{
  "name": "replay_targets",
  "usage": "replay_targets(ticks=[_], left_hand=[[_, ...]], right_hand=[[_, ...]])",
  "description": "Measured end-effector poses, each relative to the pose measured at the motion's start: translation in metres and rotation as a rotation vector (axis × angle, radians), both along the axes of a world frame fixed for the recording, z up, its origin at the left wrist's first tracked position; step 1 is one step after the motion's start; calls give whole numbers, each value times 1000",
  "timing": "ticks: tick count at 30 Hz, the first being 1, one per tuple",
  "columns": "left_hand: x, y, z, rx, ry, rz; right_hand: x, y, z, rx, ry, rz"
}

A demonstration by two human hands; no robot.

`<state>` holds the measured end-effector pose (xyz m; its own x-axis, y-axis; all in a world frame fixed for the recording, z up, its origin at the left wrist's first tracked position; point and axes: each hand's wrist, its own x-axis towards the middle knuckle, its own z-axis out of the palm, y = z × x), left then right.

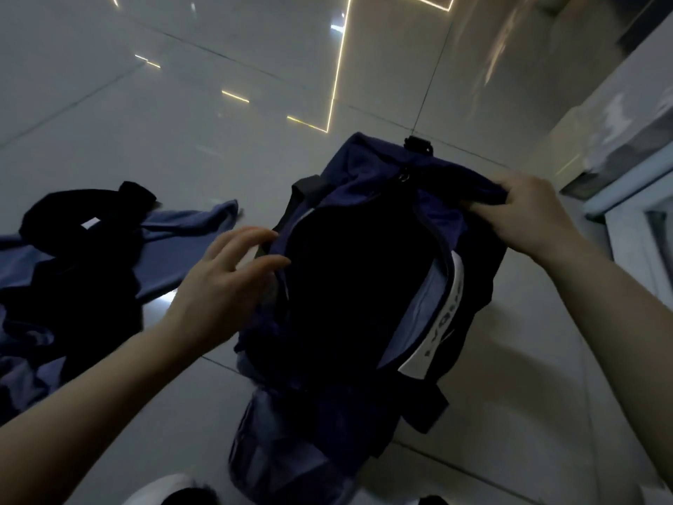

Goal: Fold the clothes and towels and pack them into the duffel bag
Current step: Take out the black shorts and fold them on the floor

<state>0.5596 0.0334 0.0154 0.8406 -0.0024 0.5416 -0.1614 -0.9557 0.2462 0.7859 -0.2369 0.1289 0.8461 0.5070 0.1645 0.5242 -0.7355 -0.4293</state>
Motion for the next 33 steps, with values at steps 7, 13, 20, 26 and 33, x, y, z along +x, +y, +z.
replay_targets(ticks=[7,13,20,26,33], left_hand=[[-22,-72,-29,-472,745,308],[19,-79,-56,-59,951,232],[23,-34,-71,-169,909,232],[25,-20,-61,-155,490,222],[-36,-103,-66,64,615,-343]], right_hand=[[-10,1,-3,-68,-68,11],[-2,-17,-19,-10,107,-82],[2,-101,-64,-267,552,-377],[-52,-120,-101,-505,116,-195],[-163,-42,-123,-511,294,617]])
